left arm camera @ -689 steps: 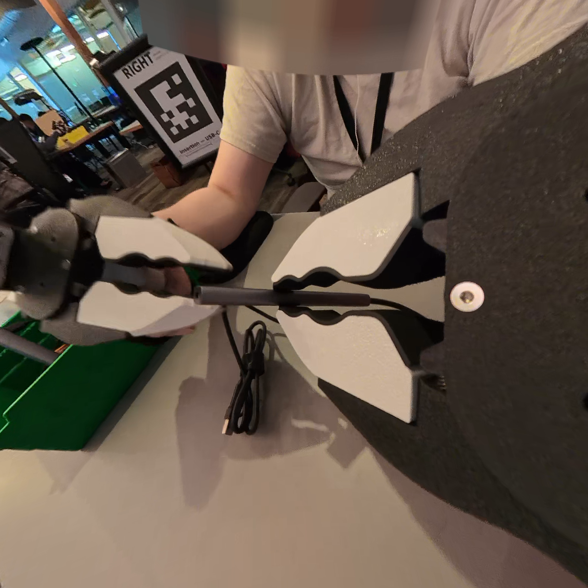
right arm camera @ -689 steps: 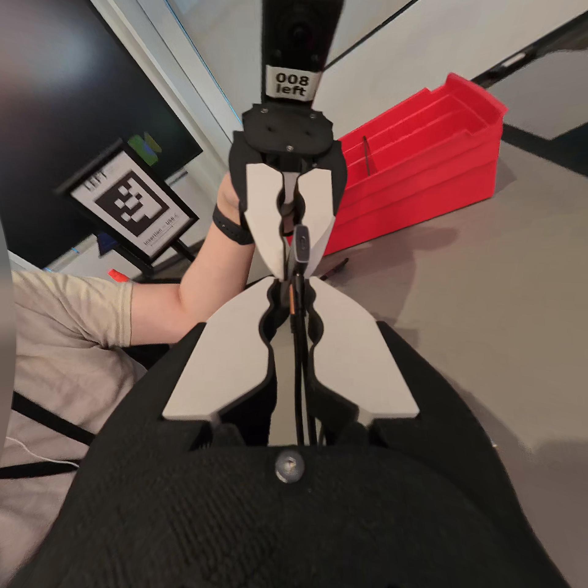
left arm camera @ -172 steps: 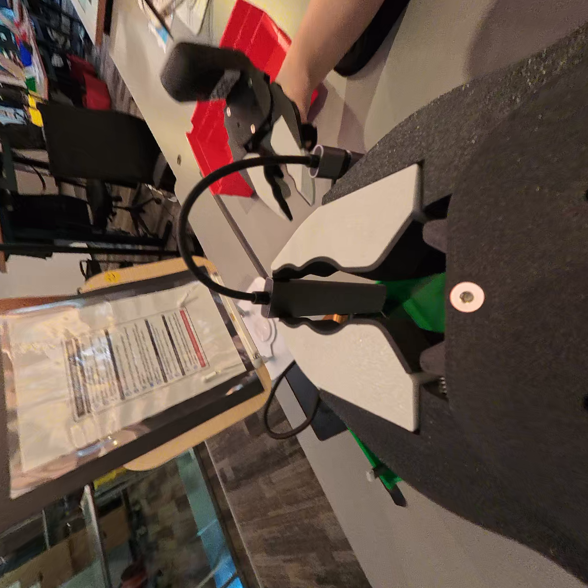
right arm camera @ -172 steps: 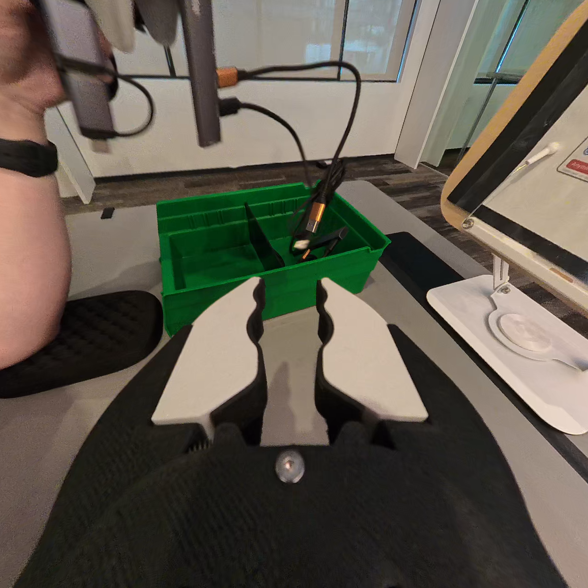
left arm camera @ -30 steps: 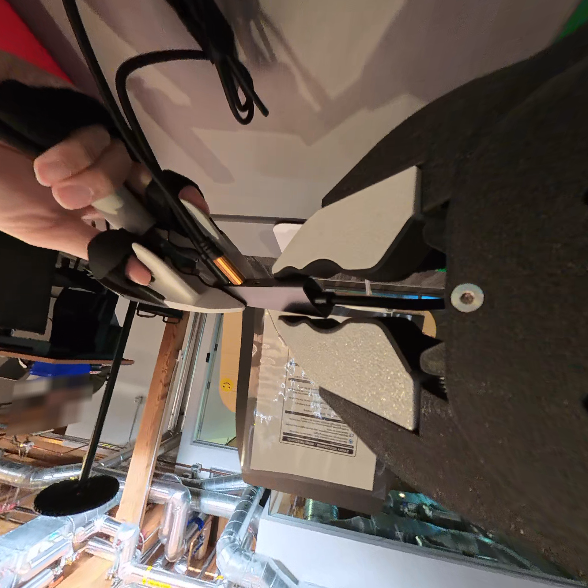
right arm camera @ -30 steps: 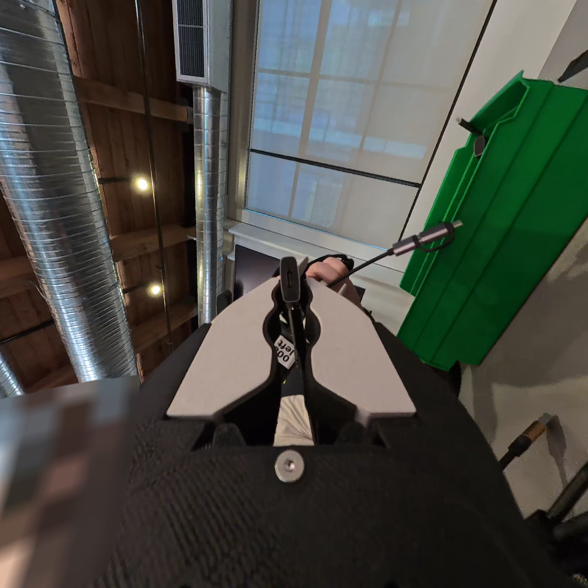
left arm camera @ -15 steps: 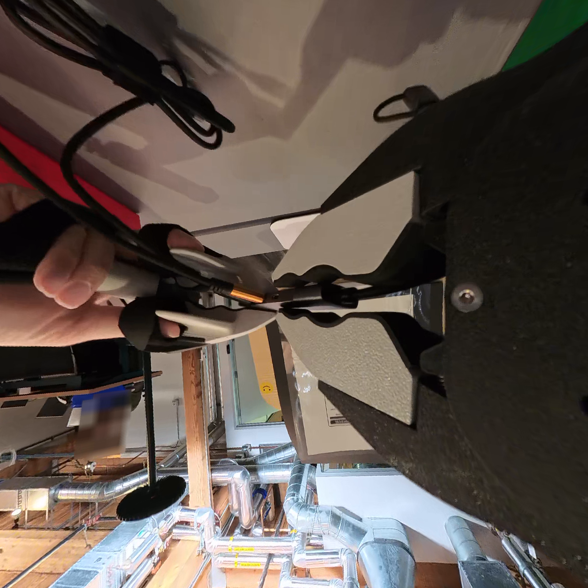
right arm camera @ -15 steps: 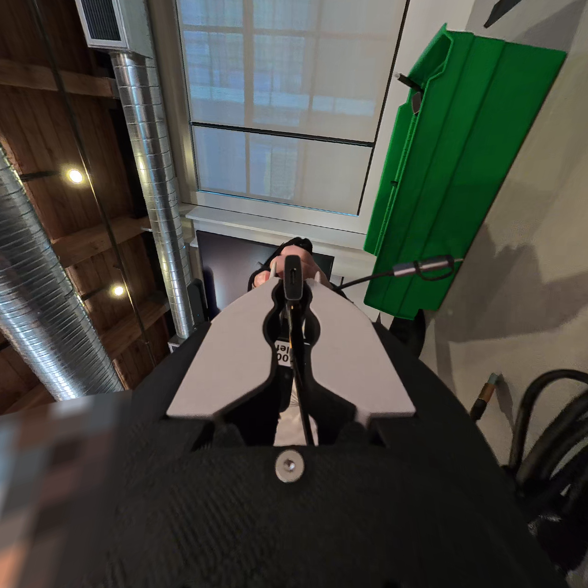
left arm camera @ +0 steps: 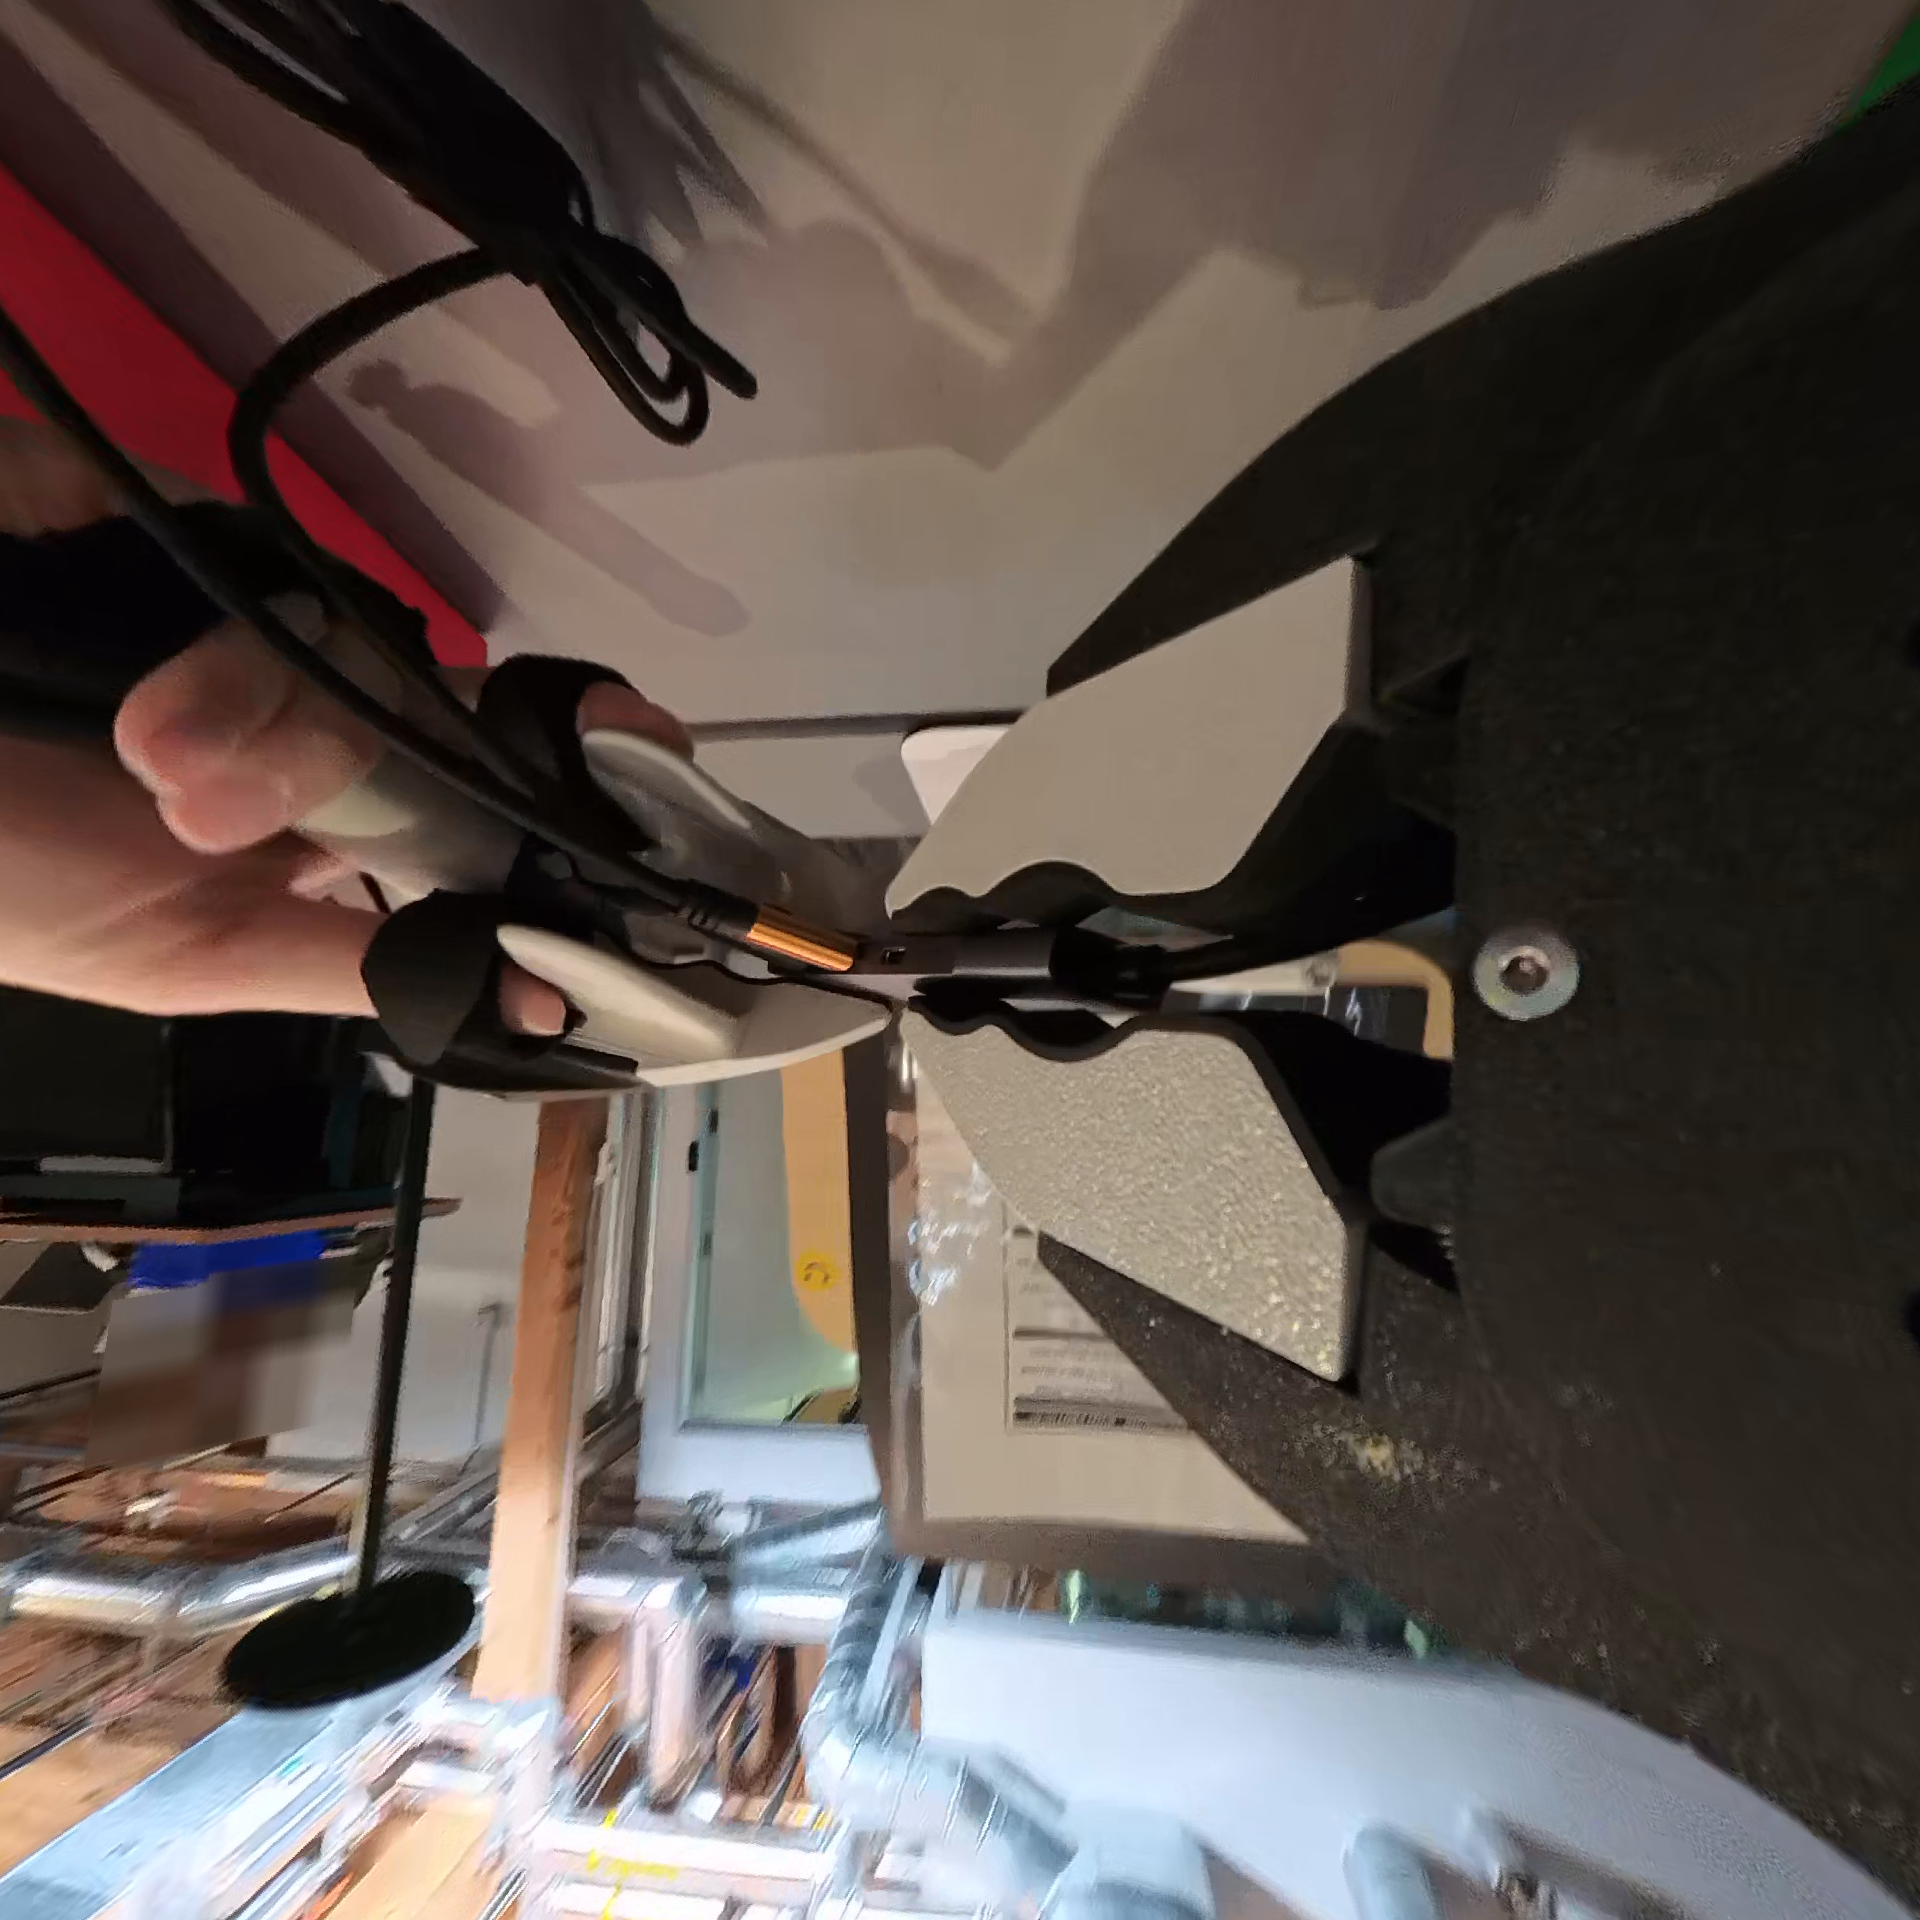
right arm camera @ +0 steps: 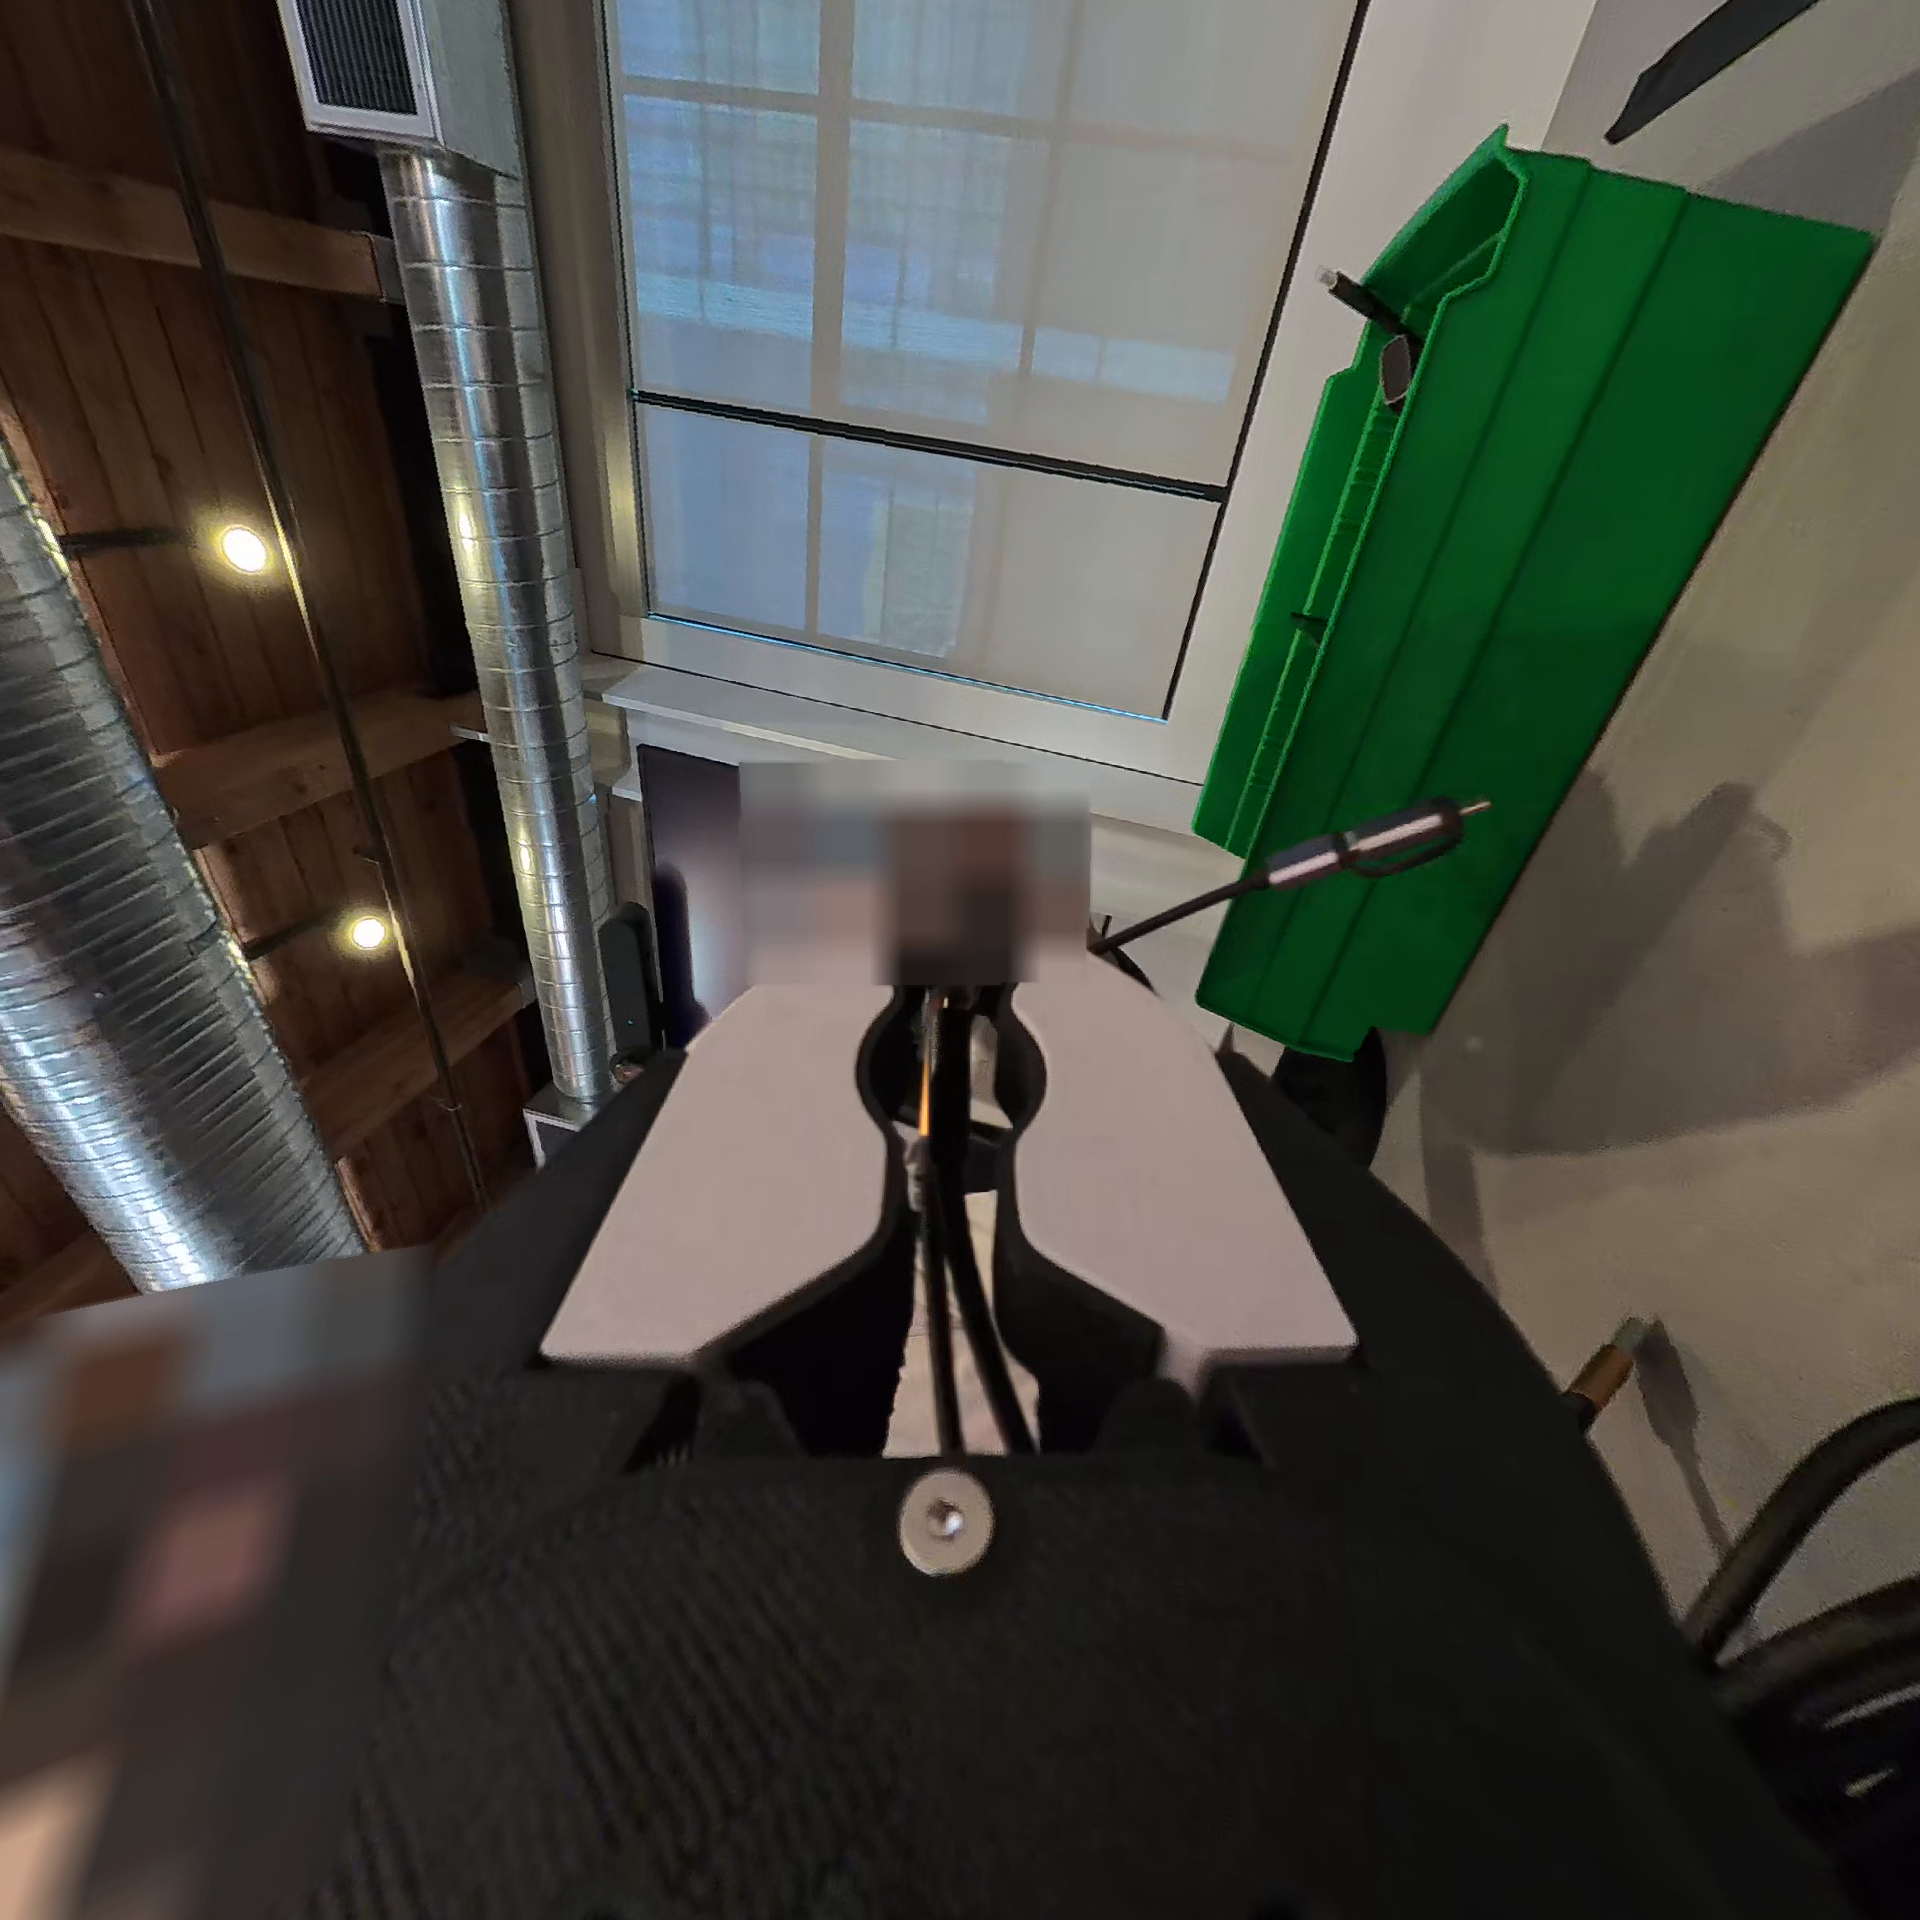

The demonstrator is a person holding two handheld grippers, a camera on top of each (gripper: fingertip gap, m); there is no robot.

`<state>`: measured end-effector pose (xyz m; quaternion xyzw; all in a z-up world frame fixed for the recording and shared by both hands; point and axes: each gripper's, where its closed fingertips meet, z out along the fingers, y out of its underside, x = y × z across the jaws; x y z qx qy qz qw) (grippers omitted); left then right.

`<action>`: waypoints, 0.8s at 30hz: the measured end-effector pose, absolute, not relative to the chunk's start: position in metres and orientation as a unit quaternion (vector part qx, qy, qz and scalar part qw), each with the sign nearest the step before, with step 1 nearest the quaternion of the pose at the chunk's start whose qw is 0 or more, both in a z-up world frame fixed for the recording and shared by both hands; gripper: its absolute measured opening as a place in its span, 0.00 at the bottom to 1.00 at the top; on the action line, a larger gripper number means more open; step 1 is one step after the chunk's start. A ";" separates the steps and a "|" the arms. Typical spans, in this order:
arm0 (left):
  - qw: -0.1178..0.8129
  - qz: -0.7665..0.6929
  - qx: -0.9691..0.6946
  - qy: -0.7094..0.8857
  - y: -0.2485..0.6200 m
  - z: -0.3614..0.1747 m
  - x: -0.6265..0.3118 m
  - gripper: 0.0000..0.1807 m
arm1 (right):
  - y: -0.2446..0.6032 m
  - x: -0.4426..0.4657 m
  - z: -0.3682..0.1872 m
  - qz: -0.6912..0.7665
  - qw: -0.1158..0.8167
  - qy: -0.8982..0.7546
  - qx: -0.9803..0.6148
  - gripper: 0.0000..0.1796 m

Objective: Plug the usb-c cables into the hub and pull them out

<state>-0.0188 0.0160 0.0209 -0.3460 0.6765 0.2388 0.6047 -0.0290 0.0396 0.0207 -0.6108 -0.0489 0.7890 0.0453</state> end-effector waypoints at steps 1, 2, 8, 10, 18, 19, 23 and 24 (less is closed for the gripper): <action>0.600 0.225 -0.368 0.673 0.016 0.022 -0.019 0.06 | 0.040 -0.030 0.020 0.781 0.055 -0.060 -0.619 0.07; 0.598 0.210 -0.389 0.669 0.016 0.024 -0.019 0.06 | 0.040 -0.030 0.021 0.769 0.073 -0.078 -0.630 0.08; 0.619 0.183 -0.418 0.639 0.018 0.040 -0.023 0.06 | 0.040 -0.024 0.033 0.669 0.196 -0.173 -0.696 0.11; 0.626 0.192 -0.420 0.629 0.020 0.046 -0.027 0.05 | 0.038 -0.018 0.042 0.636 0.241 -0.208 -0.703 0.09; 0.668 0.240 -0.437 0.552 0.036 0.080 -0.061 0.06 | 0.020 0.012 0.139 0.437 0.632 -0.333 -0.547 0.09; 0.673 0.244 -0.437 0.545 0.036 0.083 -0.065 0.06 | 0.010 0.011 0.149 0.381 0.684 -0.352 -0.514 0.09; 0.684 0.257 -0.426 0.534 0.035 0.092 -0.070 0.06 | -0.004 -0.014 0.140 0.198 0.712 -0.435 -0.514 0.11; 0.685 0.257 -0.426 0.533 0.034 0.093 -0.070 0.06 | -0.005 -0.022 0.133 0.194 0.695 -0.449 -0.528 0.11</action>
